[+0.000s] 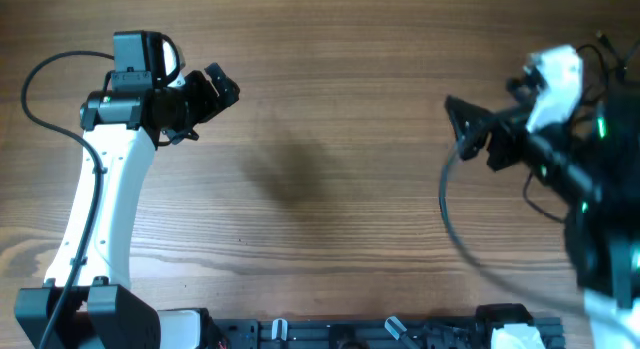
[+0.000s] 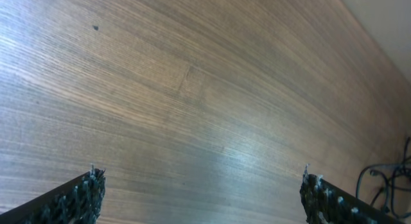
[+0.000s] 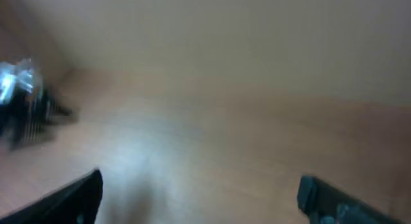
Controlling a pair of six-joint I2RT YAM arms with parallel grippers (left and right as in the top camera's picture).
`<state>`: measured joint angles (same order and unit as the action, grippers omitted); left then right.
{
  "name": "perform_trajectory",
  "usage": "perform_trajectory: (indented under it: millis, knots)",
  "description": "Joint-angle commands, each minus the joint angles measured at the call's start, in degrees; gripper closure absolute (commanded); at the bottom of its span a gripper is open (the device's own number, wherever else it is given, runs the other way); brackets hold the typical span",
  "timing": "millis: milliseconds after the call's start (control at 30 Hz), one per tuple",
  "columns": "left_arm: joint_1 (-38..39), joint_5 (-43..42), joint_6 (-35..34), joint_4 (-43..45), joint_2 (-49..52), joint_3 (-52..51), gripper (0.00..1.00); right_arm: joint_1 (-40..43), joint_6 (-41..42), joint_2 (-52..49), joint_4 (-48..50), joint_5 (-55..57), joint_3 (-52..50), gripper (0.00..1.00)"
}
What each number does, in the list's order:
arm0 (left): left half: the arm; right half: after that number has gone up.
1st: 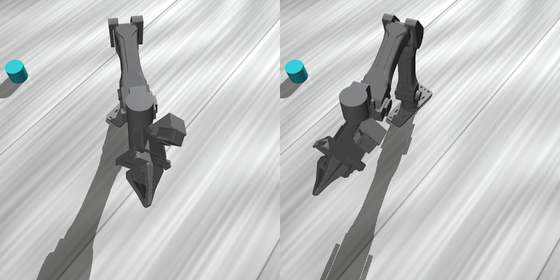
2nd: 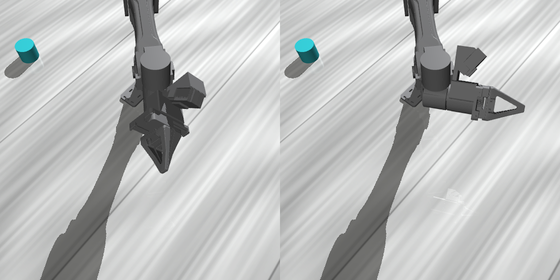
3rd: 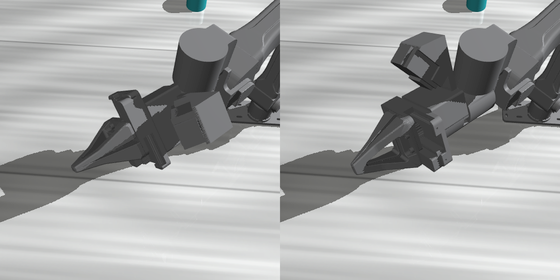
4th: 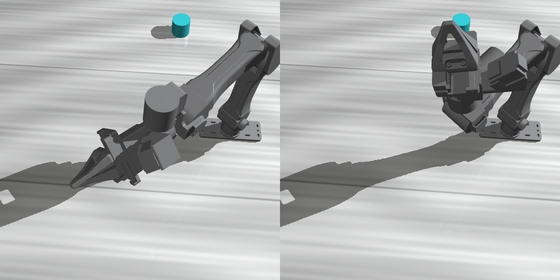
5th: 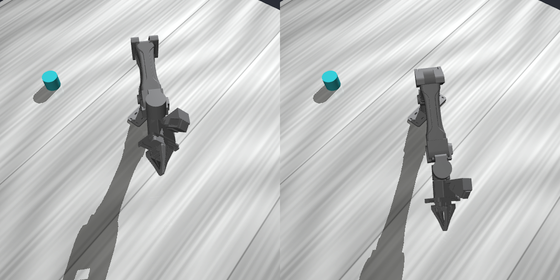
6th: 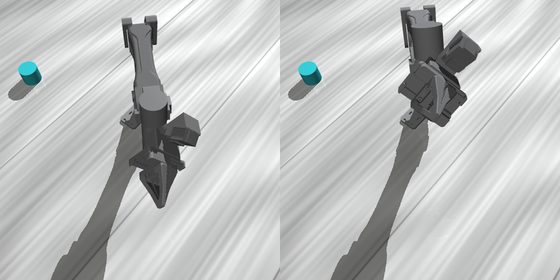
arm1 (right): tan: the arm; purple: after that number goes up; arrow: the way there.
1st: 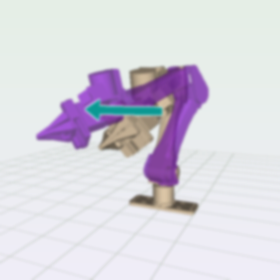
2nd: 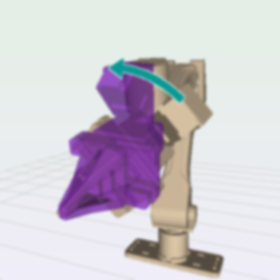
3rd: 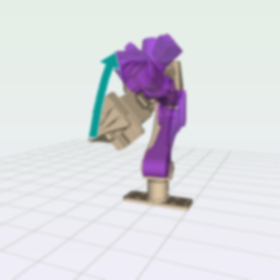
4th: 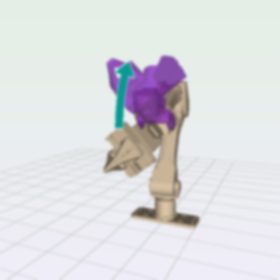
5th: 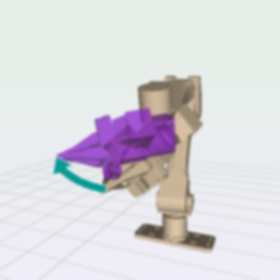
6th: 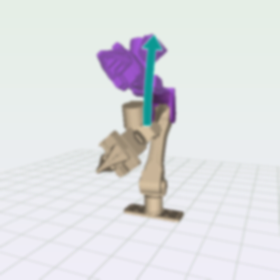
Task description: Untangle cables
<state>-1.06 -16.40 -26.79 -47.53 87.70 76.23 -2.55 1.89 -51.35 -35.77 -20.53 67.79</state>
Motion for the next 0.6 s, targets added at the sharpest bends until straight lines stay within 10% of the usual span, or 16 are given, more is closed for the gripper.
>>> perform_trajectory:
  millis: [0,567]
  knots:
    - [0.1,-0.5,1.1,0.0,0.4,0.7,0.0,-0.2,4.4,13.6,13.0,8.3,-16.7,0.0]
    - [0.1,-0.5,1.1,0.0,0.4,0.7,0.0,-0.2,13.4,48.0,51.2,12.2,-67.6,0.0]
